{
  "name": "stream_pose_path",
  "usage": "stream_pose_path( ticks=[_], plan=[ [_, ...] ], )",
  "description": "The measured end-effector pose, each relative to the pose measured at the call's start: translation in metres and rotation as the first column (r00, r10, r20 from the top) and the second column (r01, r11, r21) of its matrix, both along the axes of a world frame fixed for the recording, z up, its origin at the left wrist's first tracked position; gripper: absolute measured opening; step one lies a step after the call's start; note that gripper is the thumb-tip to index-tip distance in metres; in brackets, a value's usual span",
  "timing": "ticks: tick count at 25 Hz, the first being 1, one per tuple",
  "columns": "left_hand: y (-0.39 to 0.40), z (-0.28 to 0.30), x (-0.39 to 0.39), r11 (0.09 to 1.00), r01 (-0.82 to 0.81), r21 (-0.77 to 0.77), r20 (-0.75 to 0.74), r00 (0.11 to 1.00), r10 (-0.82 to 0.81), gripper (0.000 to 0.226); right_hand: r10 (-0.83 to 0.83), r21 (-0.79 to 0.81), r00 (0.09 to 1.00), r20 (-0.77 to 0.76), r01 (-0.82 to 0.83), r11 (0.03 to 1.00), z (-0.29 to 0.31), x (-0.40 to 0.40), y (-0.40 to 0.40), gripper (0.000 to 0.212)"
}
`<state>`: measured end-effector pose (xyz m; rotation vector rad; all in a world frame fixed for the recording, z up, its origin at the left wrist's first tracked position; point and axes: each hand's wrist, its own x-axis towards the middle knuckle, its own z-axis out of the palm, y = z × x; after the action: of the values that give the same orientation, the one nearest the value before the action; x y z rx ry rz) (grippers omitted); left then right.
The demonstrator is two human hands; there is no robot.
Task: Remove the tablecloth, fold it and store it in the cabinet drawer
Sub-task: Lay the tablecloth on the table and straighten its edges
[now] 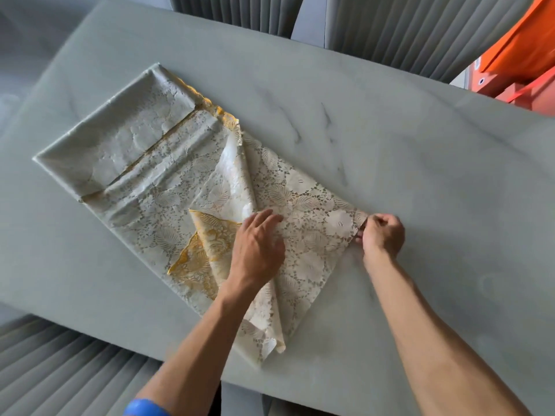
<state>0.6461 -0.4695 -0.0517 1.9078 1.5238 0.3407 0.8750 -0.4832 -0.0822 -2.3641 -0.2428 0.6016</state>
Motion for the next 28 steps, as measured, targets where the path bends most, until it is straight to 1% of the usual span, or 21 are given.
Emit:
stream_pose_path(
  ticks=[2, 4, 5, 7, 8, 9, 10, 12, 14, 15, 16, 18, 19, 20, 21, 22, 23, 24, 25, 26, 28],
  plan=[
    [-0.022, 0.003, -0.031, 0.941, -0.328, 0.08, -0.113, 0.935, 0.336, 0.057, 0.119, -0.005, 0.97, 0.212, -0.12, 0.993, 0.011, -0.018, -0.011, 0.016],
    [-0.045, -0.001, -0.066, 0.833, -0.552, -0.045, -0.25, 0.813, 0.525, 0.073, 0.401, 0.096, 0.864, 0.306, -0.447, 0.89, 0.018, -0.064, -0.026, 0.013],
    [-0.054, -0.002, -0.078, 0.786, -0.601, -0.147, -0.286, 0.786, 0.548, 0.08, 0.573, 0.136, 0.767, 0.289, -0.625, 0.769, 0.022, -0.092, -0.034, 0.012],
    [-0.063, -0.006, -0.088, 0.768, -0.604, -0.213, -0.31, 0.787, 0.533, 0.083, 0.89, 0.091, 0.425, 0.165, -0.905, 0.415, 0.02, -0.14, -0.047, 0.021],
    [-0.06, -0.009, -0.089, 0.781, -0.594, -0.194, -0.306, 0.793, 0.527, 0.079, 0.965, 0.013, 0.235, 0.119, -0.972, 0.235, 0.016, -0.157, -0.052, 0.032],
    [-0.055, -0.01, -0.088, 0.785, -0.592, -0.184, -0.283, 0.797, 0.534, 0.072, 0.989, -0.08, 0.1, 0.106, -0.991, 0.109, 0.01, -0.167, -0.056, 0.044],
    [-0.05, -0.013, -0.086, 0.78, -0.593, -0.201, -0.246, 0.801, 0.546, 0.063, 0.993, -0.13, 0.048, 0.112, -0.99, 0.063, 0.004, -0.171, -0.061, 0.051],
    [-0.04, -0.015, -0.087, 0.726, -0.632, -0.271, -0.175, 0.774, 0.608, 0.034, 0.986, -0.101, 0.127, 0.111, -0.985, 0.138, -0.002, -0.171, -0.069, 0.049],
    [-0.036, -0.016, -0.094, 0.623, -0.693, -0.362, -0.088, 0.691, 0.717, 0.007, 0.944, -0.056, 0.315, 0.099, -0.945, 0.321, -0.002, -0.164, -0.074, 0.043],
    [-0.037, -0.013, -0.094, 0.609, -0.675, -0.416, 0.006, 0.668, 0.744, 0.008, 0.91, -0.046, 0.408, 0.074, -0.91, 0.412, -0.001, -0.16, -0.074, 0.042],
    [-0.038, -0.007, -0.091, 0.644, -0.607, -0.465, 0.151, 0.663, 0.733, 0.011, 0.877, -0.022, 0.481, 0.022, -0.876, 0.481, 0.003, -0.157, -0.072, 0.039],
    [-0.035, 0.013, -0.076, 0.818, -0.24, -0.522, 0.509, 0.682, 0.525, 0.007, 0.783, 0.147, 0.606, -0.14, -0.769, 0.622, 0.016, -0.154, -0.066, 0.023],
    [-0.033, 0.022, -0.066, 0.86, 0.001, -0.51, 0.612, 0.703, 0.362, 0.007, 0.675, 0.282, 0.694, -0.25, -0.615, 0.736, 0.022, -0.151, -0.065, 0.018],
    [-0.033, 0.028, -0.055, 0.863, 0.157, -0.48, 0.636, 0.74, 0.219, 0.017, 0.506, 0.379, 0.781, -0.367, -0.371, 0.848, 0.028, -0.143, -0.063, 0.022],
    [-0.036, 0.029, -0.048, 0.871, 0.183, -0.457, 0.589, 0.796, 0.142, 0.026, 0.312, 0.419, 0.805, -0.505, -0.087, 0.904, 0.032, -0.129, -0.061, 0.029],
    [-0.038, 0.025, -0.047, 0.903, 0.062, -0.426, 0.471, 0.867, 0.163, 0.032, 0.154, 0.41, 0.764, -0.627, 0.155, 0.899, 0.033, -0.113, -0.06, 0.036],
    [-0.038, 0.016, -0.051, 0.925, -0.141, -0.353, 0.303, 0.918, 0.256, 0.036, 0.06, 0.367, 0.711, -0.7, 0.287, 0.885, 0.032, -0.093, -0.06, 0.044],
    [-0.039, 0.011, -0.061, 0.909, -0.33, -0.252, 0.057, 0.933, 0.355, 0.044, 0.014, 0.316, 0.685, -0.728, 0.317, 0.894, 0.031, -0.074, -0.06, 0.051],
    [-0.041, 0.005, -0.073, 0.887, -0.431, -0.164, -0.188, 0.897, 0.401, 0.055, 0.004, 0.272, 0.692, -0.722, 0.279, 0.921, 0.03, -0.058, -0.058, 0.052],
    [-0.042, 0.0, -0.088, 0.873, -0.469, -0.135, -0.347, 0.847, 0.402, 0.069, 0.011, 0.238, 0.726, -0.688, 0.212, 0.948, 0.026, -0.047, -0.055, 0.048],
    [-0.039, -0.012, -0.106, 0.841, -0.515, -0.164, -0.437, 0.802, 0.406, 0.093, 0.024, 0.162, 0.826, -0.564, 0.083, 0.983, 0.014, -0.037, -0.046, 0.034]
  ],
)
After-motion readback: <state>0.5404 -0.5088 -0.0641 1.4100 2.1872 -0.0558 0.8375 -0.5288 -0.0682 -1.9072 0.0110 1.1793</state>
